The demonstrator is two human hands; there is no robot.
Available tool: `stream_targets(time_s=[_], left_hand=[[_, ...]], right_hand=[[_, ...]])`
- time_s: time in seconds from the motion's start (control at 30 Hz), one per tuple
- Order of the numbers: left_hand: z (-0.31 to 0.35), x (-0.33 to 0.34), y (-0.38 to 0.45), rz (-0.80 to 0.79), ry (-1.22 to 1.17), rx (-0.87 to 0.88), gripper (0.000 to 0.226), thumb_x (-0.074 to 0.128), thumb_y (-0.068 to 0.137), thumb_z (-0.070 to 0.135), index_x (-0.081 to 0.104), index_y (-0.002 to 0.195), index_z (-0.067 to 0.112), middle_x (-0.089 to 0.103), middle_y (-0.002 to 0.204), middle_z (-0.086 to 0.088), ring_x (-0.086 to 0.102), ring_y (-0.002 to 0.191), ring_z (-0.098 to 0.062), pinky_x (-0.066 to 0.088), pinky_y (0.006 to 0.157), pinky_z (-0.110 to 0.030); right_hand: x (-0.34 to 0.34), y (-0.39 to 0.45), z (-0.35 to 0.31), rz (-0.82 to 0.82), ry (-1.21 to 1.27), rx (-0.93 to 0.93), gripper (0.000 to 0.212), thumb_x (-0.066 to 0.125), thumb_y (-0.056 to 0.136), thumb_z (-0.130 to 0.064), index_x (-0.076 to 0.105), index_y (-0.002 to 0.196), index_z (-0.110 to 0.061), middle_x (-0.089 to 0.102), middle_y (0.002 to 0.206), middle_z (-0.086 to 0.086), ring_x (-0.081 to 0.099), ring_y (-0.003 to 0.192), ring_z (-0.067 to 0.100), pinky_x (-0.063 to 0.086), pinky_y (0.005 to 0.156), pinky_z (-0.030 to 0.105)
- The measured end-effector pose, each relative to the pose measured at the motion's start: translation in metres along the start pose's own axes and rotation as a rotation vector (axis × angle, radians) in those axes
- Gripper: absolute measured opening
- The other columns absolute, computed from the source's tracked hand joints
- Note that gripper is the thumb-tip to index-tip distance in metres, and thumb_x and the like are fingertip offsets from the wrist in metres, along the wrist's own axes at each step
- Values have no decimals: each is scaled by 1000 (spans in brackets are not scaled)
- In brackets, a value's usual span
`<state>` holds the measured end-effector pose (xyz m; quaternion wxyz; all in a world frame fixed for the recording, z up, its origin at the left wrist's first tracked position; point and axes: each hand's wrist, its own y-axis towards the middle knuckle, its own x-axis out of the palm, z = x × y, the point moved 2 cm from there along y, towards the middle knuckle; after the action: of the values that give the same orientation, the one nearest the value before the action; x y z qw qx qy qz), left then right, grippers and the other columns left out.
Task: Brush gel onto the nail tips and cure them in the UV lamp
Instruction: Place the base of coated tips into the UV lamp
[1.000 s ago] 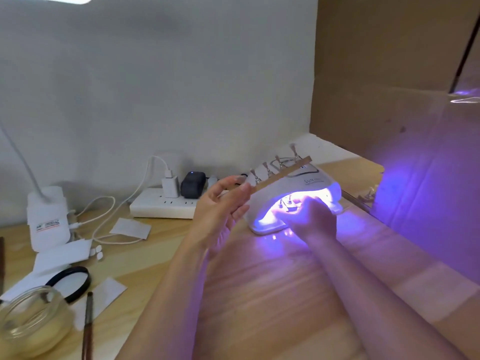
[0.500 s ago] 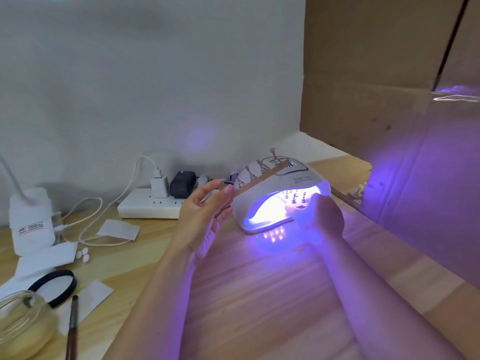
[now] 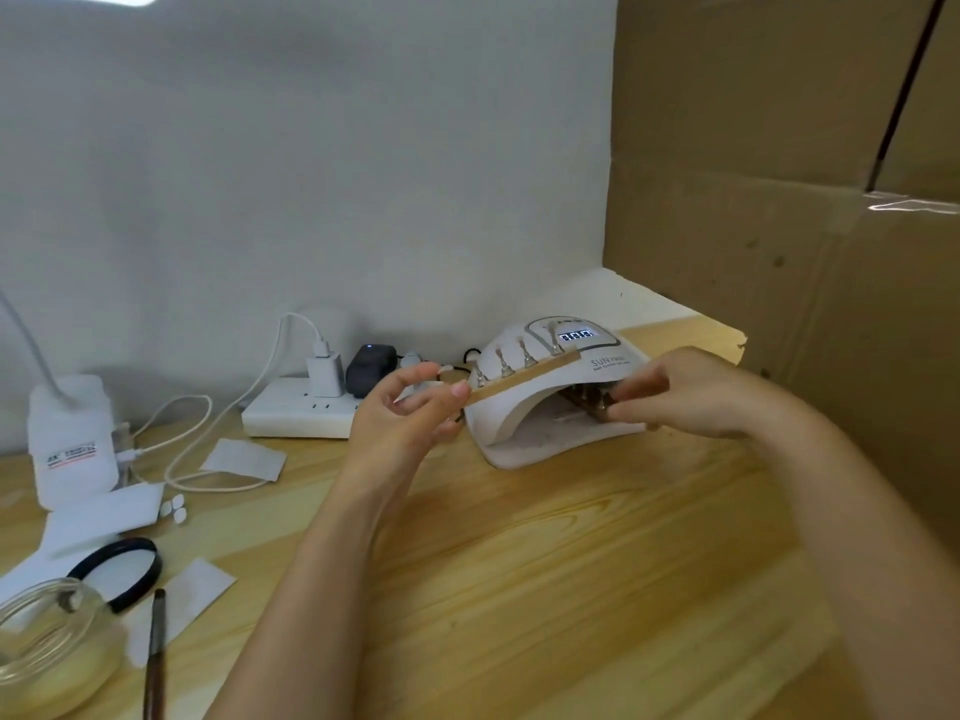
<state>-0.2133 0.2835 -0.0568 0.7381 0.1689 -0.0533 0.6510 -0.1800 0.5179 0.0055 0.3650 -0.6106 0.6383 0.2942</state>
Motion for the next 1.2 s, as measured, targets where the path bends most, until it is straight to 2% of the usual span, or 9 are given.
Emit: stream_targets(time_s=[0.07,0.13,0.27,0.4,0.6,0.8,1.0,1.1,1.2], left_hand=[[0,0,-1,-8,73,6,58,75,48,37,58,101,21,73,78,6,68,78,-4,51,61,-14],[-2,1,-2,-30,124,5,58,75,49,39,58,101,22,73,80,6,67,76,-2,50,60,-13],[-2,5,-4,-105,203,10,55,74,54,37,57,104,21,73,82,4,65,73,1,48,58,-11],[-4,8,-5,-156,243,17,55,74,57,32,57,108,19,73,84,0,65,77,-2,49,61,-12],[-5,14,-9,-223,302,19,59,74,52,36,56,108,29,71,98,8,67,87,-6,49,64,-14],[-2,11,-11,-86,284,55,45,58,69,48,62,106,23,68,104,7,66,89,-5,50,78,-28],[-14,13,-8,-82,322,5,29,54,88,36,62,113,24,64,114,9,57,108,-3,45,89,-23],[-18,15,-6,-111,194,-99,41,60,72,45,62,109,28,65,114,9,57,109,-2,43,92,-28],[-18,15,-5,-119,120,-128,55,60,57,53,62,106,29,64,115,9,58,107,-1,40,96,-31]], right_hand=[[-3,-14,-12,-137,187,-125,47,73,62,-51,62,105,-36,68,92,-17,61,83,-2,43,66,12],[2,-21,-17,-193,305,-205,42,68,54,-55,63,93,-40,69,90,-22,65,82,-1,51,66,15],[9,-16,-11,-94,383,-260,17,72,67,-35,65,82,-32,70,70,-15,65,65,-1,52,59,13],[10,-21,-2,-75,380,-258,26,73,65,-37,68,88,-25,72,71,-10,66,65,0,48,56,10],[8,-35,30,26,449,-221,32,71,51,-41,68,82,-38,73,80,-6,66,72,2,49,67,7],[7,-36,73,192,421,-97,23,72,65,-30,66,86,-37,65,84,-19,55,79,-9,40,62,2],[32,-19,80,354,557,-87,24,74,73,-14,65,85,-32,62,72,-15,54,61,-9,39,57,-3],[46,-8,78,413,617,-87,25,73,75,-8,67,93,-24,60,65,-15,51,50,-15,36,53,-1],[57,6,73,453,521,-79,8,73,77,-8,73,85,-11,52,48,-23,44,45,-13,34,52,3]])
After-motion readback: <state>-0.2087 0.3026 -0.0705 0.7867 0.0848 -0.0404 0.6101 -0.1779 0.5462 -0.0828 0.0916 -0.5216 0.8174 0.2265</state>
